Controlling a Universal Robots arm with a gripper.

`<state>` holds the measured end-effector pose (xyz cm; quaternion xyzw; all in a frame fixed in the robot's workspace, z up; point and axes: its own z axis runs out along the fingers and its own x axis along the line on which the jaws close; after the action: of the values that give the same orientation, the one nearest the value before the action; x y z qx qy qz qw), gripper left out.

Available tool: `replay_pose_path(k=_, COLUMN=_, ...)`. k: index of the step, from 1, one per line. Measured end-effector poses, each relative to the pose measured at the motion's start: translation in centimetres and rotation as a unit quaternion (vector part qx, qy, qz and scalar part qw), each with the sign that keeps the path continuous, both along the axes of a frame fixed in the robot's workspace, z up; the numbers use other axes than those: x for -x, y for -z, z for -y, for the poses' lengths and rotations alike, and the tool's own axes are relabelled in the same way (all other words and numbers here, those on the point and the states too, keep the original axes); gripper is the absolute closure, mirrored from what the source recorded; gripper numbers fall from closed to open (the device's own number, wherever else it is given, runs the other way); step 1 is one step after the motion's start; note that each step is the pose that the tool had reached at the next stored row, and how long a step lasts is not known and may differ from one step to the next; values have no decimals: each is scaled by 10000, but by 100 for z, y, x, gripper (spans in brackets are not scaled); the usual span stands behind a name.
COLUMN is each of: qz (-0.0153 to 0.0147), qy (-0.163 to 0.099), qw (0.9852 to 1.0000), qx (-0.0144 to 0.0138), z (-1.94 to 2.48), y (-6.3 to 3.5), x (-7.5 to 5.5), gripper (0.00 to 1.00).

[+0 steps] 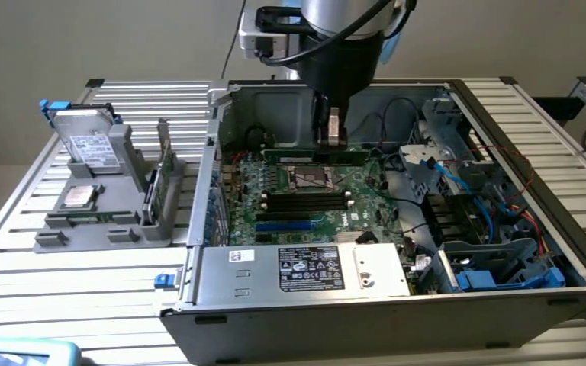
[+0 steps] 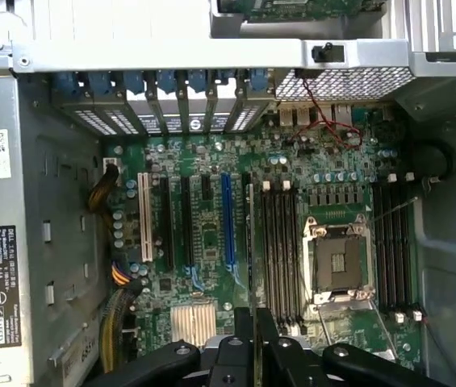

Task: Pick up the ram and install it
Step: 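Pick up the ram and move it above insertion slot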

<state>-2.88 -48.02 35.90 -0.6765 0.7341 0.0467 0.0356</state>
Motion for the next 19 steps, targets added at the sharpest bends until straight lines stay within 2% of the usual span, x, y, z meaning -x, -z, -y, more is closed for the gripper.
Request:
replay_pose_path(k=4, qz=-3, qy=19, qw=10000, qx=-1, z=-70, y=74, x=-13, gripper=85)
replay_pose_path(k=15, qz=-6, qy=19, qw=10000, qx=-2, z=-412, y=275, x=-50, gripper=85)
replay_pose_path(k=16, qz=-11, qy=20, qw=10000, qx=-1, z=-435, y=289, x=-53, gripper=85)
replay_pose_path(k=19, qz=-13, qy=19, qw=10000, qx=-1, z=-437, y=291, x=-54, gripper=85)
